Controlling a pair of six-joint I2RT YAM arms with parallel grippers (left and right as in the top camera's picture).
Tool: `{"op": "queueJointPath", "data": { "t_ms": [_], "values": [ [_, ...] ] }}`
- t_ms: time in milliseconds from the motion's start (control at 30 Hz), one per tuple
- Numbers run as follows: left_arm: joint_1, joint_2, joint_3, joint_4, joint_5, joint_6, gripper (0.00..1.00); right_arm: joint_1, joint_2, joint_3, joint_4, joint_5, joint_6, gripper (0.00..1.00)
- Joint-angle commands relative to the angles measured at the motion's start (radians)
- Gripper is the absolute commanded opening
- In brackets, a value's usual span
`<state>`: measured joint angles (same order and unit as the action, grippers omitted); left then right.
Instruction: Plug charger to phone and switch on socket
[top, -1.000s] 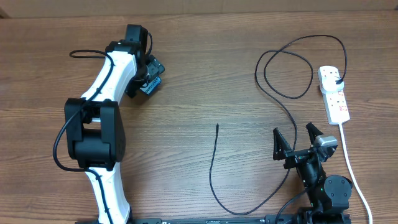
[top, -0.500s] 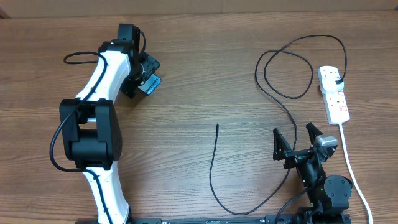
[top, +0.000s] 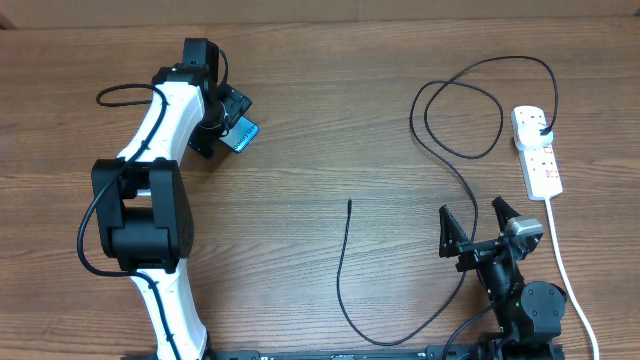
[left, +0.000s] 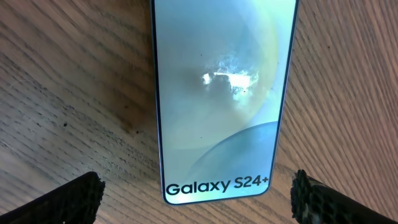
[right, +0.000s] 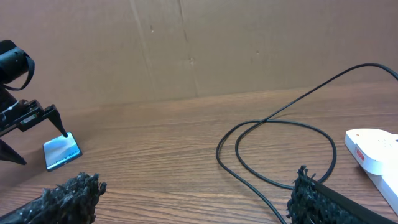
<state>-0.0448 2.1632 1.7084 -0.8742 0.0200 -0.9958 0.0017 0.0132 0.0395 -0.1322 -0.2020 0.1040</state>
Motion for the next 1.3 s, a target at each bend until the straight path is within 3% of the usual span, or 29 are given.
{"op": "queueJointPath", "data": {
  "t_ms": [0,600,1067,1267],
  "values": [
    [0.008,0.021,0.023,0.005,0.026,-0.015,1.00,0.003,-0.005,-0.005,0.003,0.011,-0.003,1.00],
    [0.061,0.023,0.108,-0.005,0.094,-0.034,1.00,0.003,-0.005,-0.005,0.003,0.011,-0.003,1.00],
    [0.074,0.030,0.132,-0.064,0.053,-0.035,0.99,0.003,-0.005,-0.005,0.003,0.011,-0.003,1.00],
    [0.074,0.100,0.262,-0.166,0.050,0.016,0.96,0.003,-0.005,-0.005,0.003,0.011,-0.003,1.00]
  ]
}}
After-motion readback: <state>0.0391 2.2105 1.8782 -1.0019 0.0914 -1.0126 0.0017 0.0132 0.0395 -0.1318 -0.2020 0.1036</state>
